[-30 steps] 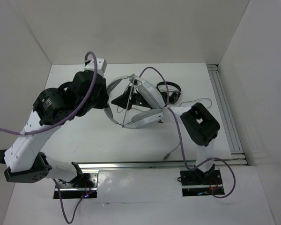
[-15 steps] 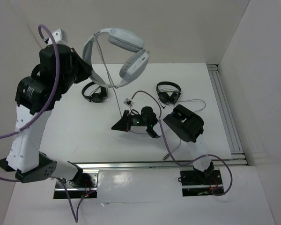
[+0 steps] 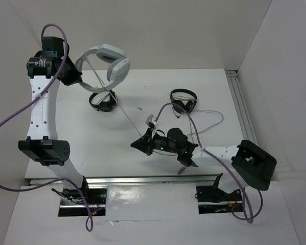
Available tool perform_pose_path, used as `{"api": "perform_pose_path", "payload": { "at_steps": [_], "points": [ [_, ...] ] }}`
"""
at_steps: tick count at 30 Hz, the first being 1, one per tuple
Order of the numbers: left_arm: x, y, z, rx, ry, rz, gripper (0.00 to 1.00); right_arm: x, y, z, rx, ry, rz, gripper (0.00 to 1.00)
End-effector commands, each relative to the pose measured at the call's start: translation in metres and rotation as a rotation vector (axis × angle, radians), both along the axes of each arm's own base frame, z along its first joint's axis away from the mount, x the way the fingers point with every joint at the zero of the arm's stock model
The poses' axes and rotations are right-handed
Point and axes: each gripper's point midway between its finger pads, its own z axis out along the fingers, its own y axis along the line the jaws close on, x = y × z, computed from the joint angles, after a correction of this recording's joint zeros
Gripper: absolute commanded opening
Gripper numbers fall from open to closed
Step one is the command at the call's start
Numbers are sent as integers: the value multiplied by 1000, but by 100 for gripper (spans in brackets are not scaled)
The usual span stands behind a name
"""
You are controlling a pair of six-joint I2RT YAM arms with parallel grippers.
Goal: Wrap the headphones
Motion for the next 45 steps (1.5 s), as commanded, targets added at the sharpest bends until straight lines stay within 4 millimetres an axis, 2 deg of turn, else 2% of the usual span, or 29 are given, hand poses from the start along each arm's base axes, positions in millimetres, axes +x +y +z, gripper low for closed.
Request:
{"api": "perform_pose_path", "payload": {
  "at_steps": [1, 2, 3, 4, 5, 6, 7, 8, 9, 10, 13, 14, 16, 17, 19, 20, 21, 23, 24, 25, 27, 29, 31, 33, 37, 42, 43, 44, 45],
  "points": [
    [10, 10, 42, 22, -180, -1, 0, -21, -15, -36, -231, -34, -39, 0],
    [10, 14, 35, 33, -159, 15, 0, -18, -15, -24, -240, -83, -73, 0],
    [10, 12, 24, 58, -129, 9, 0, -29, -14, -5, -222, -120, -62, 0],
    [10, 20, 2, 120, -70, 49, 0, -33, -19, -9, -286, -122, -61, 0],
    [4, 10, 1, 155, -70, 43, 0, -27, -16, 16, -284, -180, -97, 0],
    [1, 10, -7, 190, -51, 59, 0, -36, -15, 31, -285, -214, -86, 0],
    [-8, 21, -27, 279, 11, 116, 0, -38, -23, 25, -373, -222, -88, 0],
    [-11, 10, -37, 328, 37, 101, 0, -30, -22, 53, -375, -259, -153, 0],
    [-16, 9, -39, 353, 43, 119, 0, -33, -23, 59, -418, -309, -160, 0],
    [-24, 6, -57, 407, 101, 109, 0, -20, -34, 71, -492, -350, -248, 0],
    [-38, -12, -74, 447, 140, 40, 0, 0, -52, 88, -587, -420, -374, 0],
    [-48, -19, -90, 470, 184, -4, 0, 9, -59, 102, -600, -446, -432, 0],
    [-61, -46, -100, 500, 191, -130, 0, 33, -87, 110, -712, -539, -605, 0],
    [-78, -63, -110, 499, 193, -218, 0, 46, -103, 126, -721, -565, -745, 0],
    [-89, -83, -113, 505, 149, -336, 0, 66, -123, 135, -800, -647, -856, 0],
    [-103, -89, -127, 507, 167, -391, 0, 74, -132, 140, -814, -662, -907, 0],
    [-116, -102, -121, 506, 129, -460, 0, 84, -140, 154, -795, -687, -971, 0],
    [-134, -110, -131, 505, 132, -522, 0, 107, -165, 164, -788, -669, -1088, 0],
    [-141, -120, -132, 491, 117, -574, 0, 114, -168, 174, -741, -667, -1116, 0],
    [-153, -130, -129, 488, 85, -623, 0, 124, -179, 181, -720, -667, -1147, 4],
    [-170, -147, -137, 479, 80, -725, 0, 135, -182, 199, -655, -679, -1152, 4],
    [-178, -155, -135, 484, 57, -773, 0, 154, -193, 201, -647, -660, -1176, 4],
    [-195, -172, -134, 464, 35, -860, 0, 167, -191, 206, -626, -647, -1134, 4],
    [-201, -171, -133, 464, 55, -883, 0, 181, -200, 206, -639, -640, -1140, 4],
    [-208, -181, -114, 464, 1, -918, 0, 194, -194, 195, -649, -610, -1079, 7],
    [-215, -192, -91, 476, -36, -949, 0, 195, -172, 177, -603, -586, -945, 11],
    [-213, -195, -78, 467, -73, -941, 0, 196, -171, 173, -601, -578, -917, 11],
    [-214, -201, -74, 463, -84, -953, 0, 190, -155, 163, -580, -571, -826, 7],
    [-213, -202, -67, 460, -101, -956, 0, 191, -154, 157, -573, -561, -799, 2]
  ]
}}
